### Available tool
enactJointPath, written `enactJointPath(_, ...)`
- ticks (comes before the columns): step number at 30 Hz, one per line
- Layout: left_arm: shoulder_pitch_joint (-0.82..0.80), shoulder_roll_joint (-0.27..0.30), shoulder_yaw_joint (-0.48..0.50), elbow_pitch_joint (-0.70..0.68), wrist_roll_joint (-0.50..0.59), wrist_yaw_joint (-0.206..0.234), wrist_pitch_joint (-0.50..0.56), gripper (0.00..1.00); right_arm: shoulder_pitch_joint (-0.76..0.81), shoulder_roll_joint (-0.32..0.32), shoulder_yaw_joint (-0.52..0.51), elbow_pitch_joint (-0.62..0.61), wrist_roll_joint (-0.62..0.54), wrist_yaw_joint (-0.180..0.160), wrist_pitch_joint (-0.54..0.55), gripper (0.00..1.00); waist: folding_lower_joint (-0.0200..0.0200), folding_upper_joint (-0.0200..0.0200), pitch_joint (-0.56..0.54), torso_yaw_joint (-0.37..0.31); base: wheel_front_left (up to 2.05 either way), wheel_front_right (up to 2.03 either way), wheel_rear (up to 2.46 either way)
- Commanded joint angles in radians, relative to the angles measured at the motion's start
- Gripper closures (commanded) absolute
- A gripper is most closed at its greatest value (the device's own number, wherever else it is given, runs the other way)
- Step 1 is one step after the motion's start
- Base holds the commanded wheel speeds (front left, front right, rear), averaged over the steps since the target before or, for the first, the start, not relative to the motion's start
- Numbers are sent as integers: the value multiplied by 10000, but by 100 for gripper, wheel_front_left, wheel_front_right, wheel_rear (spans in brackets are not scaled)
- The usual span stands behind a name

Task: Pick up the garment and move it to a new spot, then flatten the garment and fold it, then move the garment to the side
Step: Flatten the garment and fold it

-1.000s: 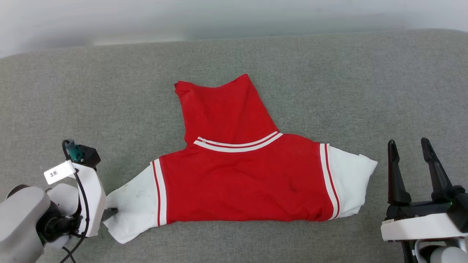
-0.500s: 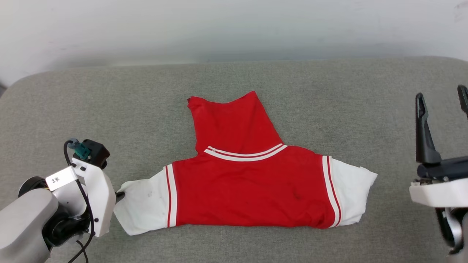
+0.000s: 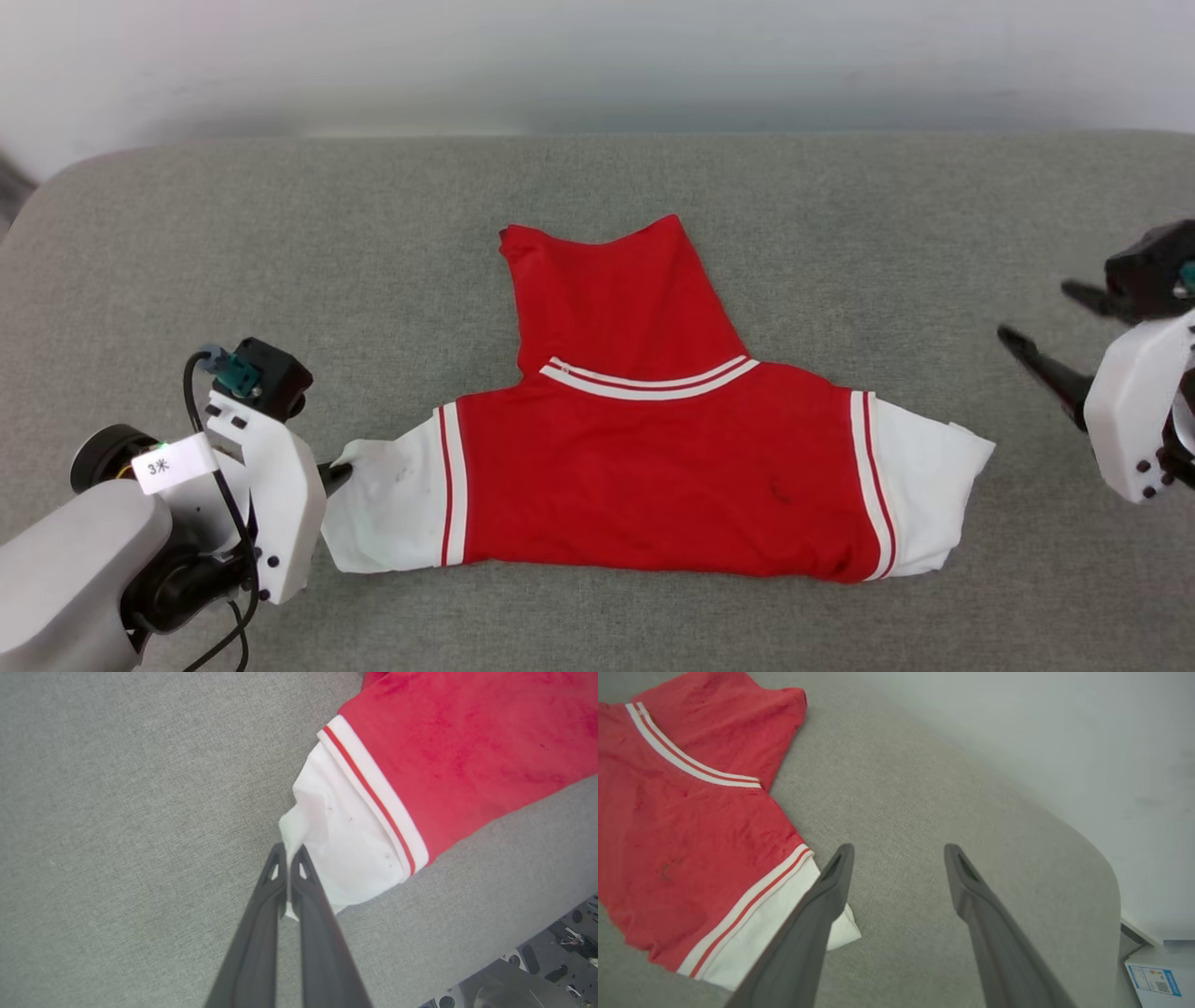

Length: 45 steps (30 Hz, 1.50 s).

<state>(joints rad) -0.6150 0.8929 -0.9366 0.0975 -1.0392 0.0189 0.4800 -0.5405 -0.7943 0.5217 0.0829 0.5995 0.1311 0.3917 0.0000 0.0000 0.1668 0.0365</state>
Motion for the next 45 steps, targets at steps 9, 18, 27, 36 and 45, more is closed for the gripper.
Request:
enactJointPath(9,-539,-85,154,-366,315,47,-151,100,-961,-858,1510,469,2423,-7,3950,0,0,0,926,315,0,0,0)
enactJointPath(18,-1089,-286,218,-337,570,-113,-243,100,-1458,-107,2270,1522,3012,-5,4231,0,0,0,1892,561,0,0,0)
enactJointPath(27,-1166,-418,168,147,527,-352,-345,100,-1120,343,3927,2239,3274,18,3507,100,0,0,1887,518,0,0,0)
enactJointPath(36,-1368,-284,372,207,640,-612,-834,100,-2210,-212,3686,1980,3497,-7,1314,100,0,0,893,372,0,0,0)
enactJointPath(45,-1927,97,983,-637,980,-809,-1857,100,-2722,-1175,3316,1124,3359,-7,-68,100,0,0,5,252,0,0,0)
